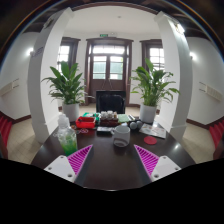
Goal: Pour water
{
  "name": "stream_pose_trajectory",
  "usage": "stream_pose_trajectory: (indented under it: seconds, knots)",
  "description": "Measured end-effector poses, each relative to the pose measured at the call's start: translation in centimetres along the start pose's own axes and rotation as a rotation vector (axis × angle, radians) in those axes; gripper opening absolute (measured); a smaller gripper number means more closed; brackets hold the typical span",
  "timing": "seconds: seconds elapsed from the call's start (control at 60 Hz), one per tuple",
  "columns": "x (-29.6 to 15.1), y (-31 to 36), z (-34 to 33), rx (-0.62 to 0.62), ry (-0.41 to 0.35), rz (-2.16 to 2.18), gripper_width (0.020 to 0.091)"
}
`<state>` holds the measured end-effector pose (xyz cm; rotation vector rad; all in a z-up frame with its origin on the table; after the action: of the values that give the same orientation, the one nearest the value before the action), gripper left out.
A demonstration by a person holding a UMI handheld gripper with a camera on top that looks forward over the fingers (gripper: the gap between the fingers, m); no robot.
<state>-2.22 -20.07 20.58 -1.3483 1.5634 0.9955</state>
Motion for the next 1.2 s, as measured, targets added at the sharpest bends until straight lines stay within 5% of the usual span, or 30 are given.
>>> stream_pose_trajectory:
  seconds: [0.3,0.75,0.833,0.917,1.117,1.2]
  knots:
    - [8.3,10.7,1.2,-0.123,0.070,-0.010,0.0814]
    - [6.6,16.7,12.5,-0.158,0.019,0.000,0.0803]
    - [6.6,17.7,13.7,-0.187,-0.003,-0.001,0.0742]
    - [6.5,17.4,14.4,-0.162,-0.027,-0.014,0.0524]
    - [6.4,17.3,15.1,-0.151,-0.062,-0.011,0.0356]
    - [6.6,17.5,15.1,-0.145,-0.087,-0.021,0.0354]
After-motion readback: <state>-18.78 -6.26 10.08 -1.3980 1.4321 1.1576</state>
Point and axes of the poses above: the point between the fingertips, and its own axes, seen from behind it with the camera up: y to the left, x down, z forward, the way the camera looks, the point moved 5 cm from there along -z, backward, against the way the camera looks, and after that the axes turned 5 degrees about z, right-handed, at the moved point
